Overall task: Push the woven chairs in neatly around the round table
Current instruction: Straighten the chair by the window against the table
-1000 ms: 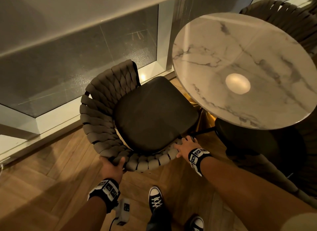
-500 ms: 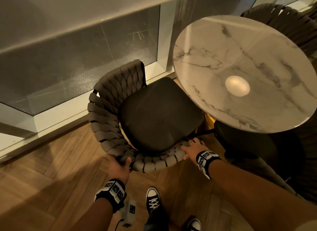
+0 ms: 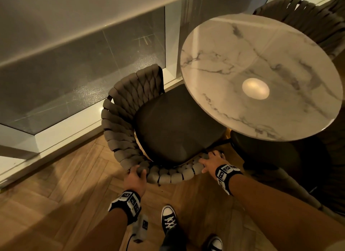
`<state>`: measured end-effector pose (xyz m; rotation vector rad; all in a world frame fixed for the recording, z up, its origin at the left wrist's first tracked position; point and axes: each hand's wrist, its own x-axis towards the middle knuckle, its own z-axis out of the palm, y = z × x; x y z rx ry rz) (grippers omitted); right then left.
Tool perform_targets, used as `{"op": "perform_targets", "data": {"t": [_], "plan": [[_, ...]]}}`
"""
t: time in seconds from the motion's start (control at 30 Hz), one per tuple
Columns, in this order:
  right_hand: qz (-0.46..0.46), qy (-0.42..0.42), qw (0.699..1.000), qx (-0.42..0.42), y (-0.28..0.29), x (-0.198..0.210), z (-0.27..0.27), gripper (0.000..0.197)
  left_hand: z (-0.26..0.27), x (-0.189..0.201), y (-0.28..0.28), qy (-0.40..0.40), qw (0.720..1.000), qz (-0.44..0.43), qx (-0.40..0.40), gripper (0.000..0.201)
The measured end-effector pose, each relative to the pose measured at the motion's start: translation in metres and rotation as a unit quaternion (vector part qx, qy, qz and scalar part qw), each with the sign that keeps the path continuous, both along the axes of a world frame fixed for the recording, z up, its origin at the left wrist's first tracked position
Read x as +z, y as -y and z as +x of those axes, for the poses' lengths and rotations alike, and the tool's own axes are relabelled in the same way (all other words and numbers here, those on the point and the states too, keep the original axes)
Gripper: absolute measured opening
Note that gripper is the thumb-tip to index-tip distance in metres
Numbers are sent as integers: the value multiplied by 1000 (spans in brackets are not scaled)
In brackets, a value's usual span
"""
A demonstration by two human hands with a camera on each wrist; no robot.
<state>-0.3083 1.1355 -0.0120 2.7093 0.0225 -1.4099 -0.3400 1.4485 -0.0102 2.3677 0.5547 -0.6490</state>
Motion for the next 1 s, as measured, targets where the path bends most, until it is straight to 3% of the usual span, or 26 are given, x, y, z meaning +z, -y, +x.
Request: {"op": "perform_targets", "data": {"t": [0.57, 0.7, 0.8, 0.93, 1.0], "plan": [[14, -25, 999, -21, 13, 21, -6, 60, -16, 0, 11, -14, 999, -40, 22, 50], [49, 29, 996, -64, 11, 35, -18, 54, -20, 4, 14, -19, 999, -40, 21, 57], [66, 149, 983, -81, 14, 45, -29, 30, -24, 15, 18, -42, 998, 14, -34, 64], [86, 157, 972, -153, 32, 57, -51, 28, -39, 41, 35, -16, 984, 115, -136, 34], [101, 167, 966, -167, 49, 60, -63, 25, -52, 48, 51, 14, 980, 114, -162, 33]]}}
